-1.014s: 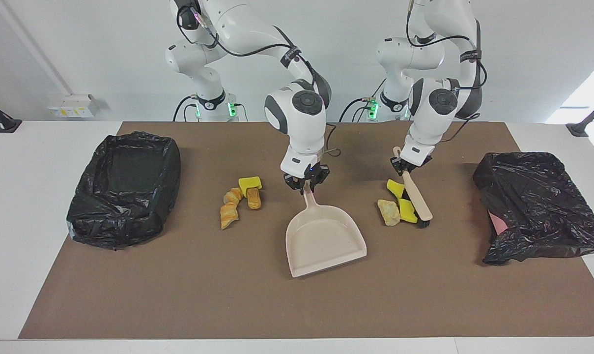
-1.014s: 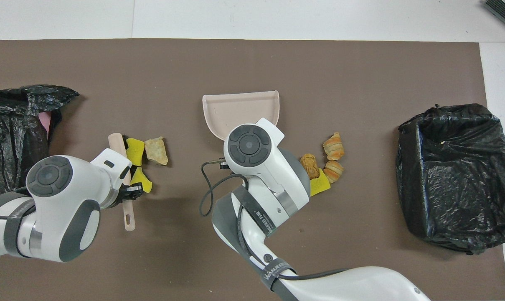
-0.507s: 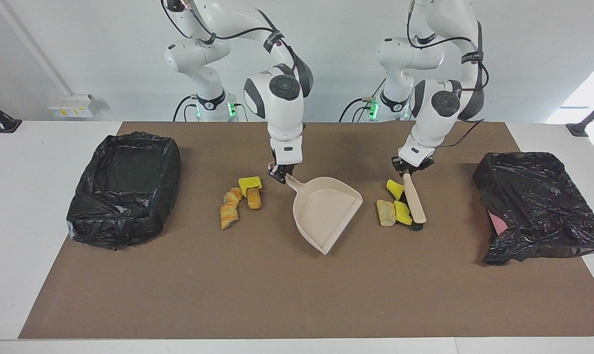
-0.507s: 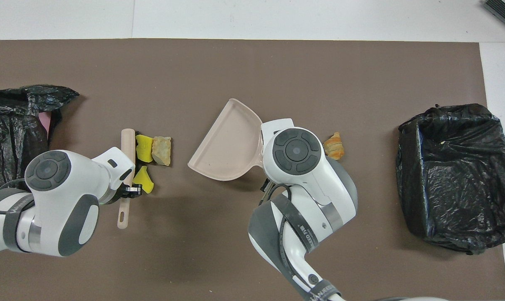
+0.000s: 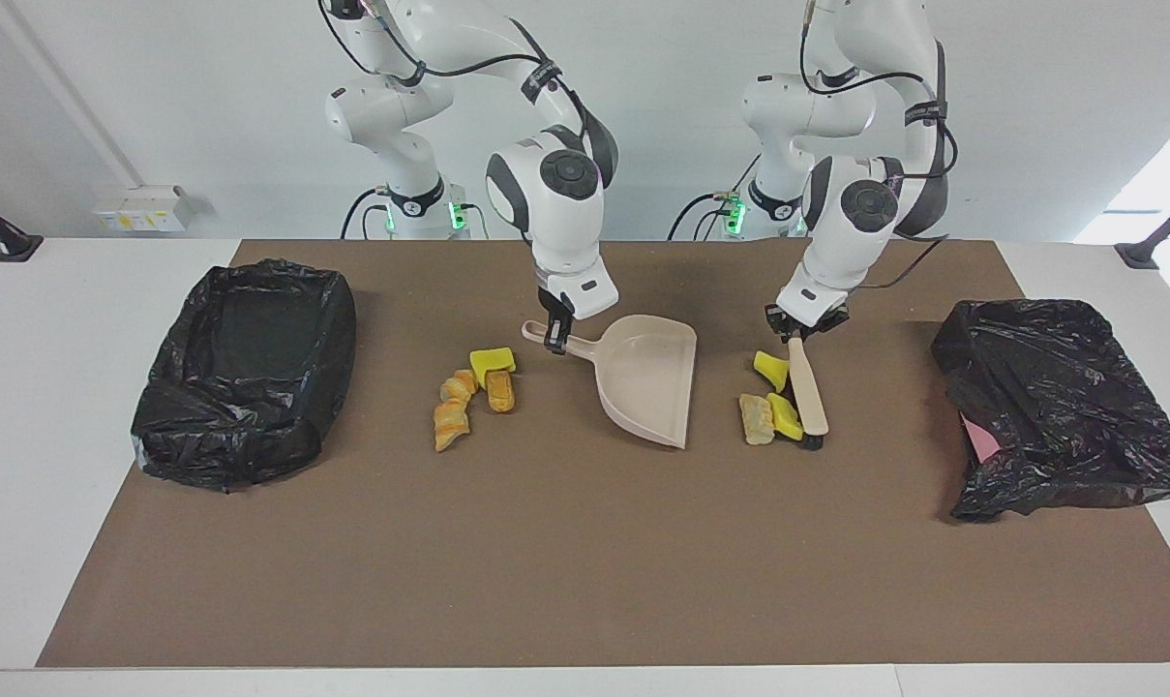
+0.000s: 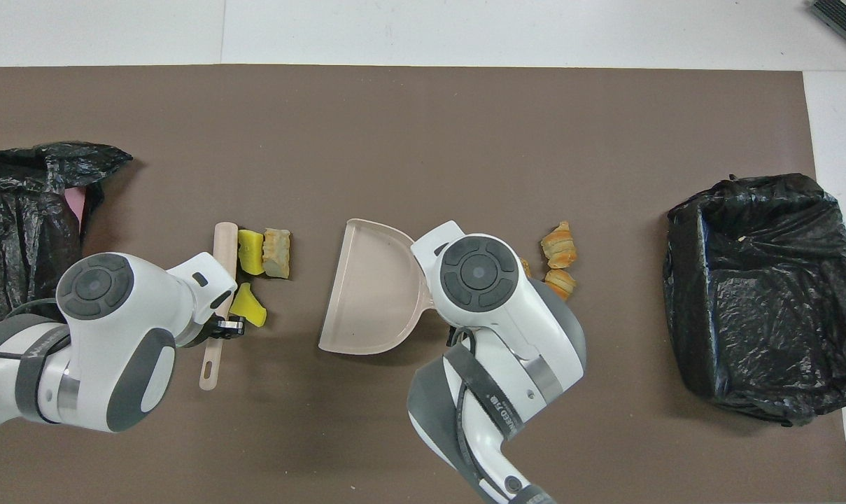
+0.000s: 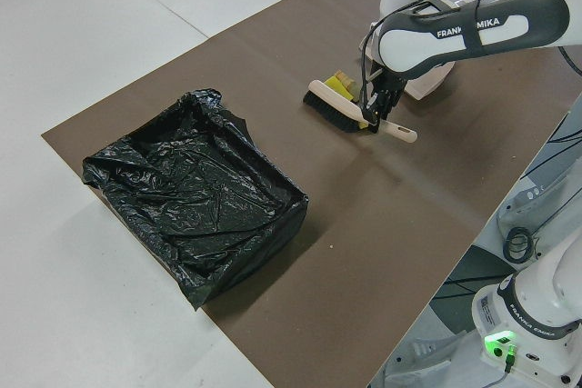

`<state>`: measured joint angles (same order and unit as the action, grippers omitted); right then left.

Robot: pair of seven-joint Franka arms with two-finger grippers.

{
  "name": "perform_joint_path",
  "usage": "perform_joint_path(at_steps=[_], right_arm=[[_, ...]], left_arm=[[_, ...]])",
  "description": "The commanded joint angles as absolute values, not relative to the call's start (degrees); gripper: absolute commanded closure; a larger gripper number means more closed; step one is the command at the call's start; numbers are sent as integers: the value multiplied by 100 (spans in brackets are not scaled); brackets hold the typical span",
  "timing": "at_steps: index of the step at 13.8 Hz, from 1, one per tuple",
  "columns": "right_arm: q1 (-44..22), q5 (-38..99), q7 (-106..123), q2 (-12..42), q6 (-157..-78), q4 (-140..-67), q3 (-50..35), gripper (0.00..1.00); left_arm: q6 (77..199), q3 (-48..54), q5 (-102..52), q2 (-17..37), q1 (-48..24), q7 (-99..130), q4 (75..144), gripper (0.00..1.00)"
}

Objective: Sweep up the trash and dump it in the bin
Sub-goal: 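Sweep the yellow sponges into the dustpan with the left gripper's brush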

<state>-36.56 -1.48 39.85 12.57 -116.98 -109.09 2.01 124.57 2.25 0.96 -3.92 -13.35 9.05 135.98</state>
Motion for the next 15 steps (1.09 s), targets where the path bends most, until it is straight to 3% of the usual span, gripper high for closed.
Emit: perform_joint_path(at_steps=[1,11,15], right_arm=[[-3691,-150,3412,1187,-11497,-10978,167,100],[-3823,-114,2698,1195,-11426,-11039,167,100],[-3823,-114,2698,1195,-11434,-11039,167,100]], left_arm=[[12287,184,9,-396,-1573,571,13518,100],[12287,185,-1361,-334,-3031,510,13175,100],[11762,150,-1881,-124,-3059,396,12605,100]])
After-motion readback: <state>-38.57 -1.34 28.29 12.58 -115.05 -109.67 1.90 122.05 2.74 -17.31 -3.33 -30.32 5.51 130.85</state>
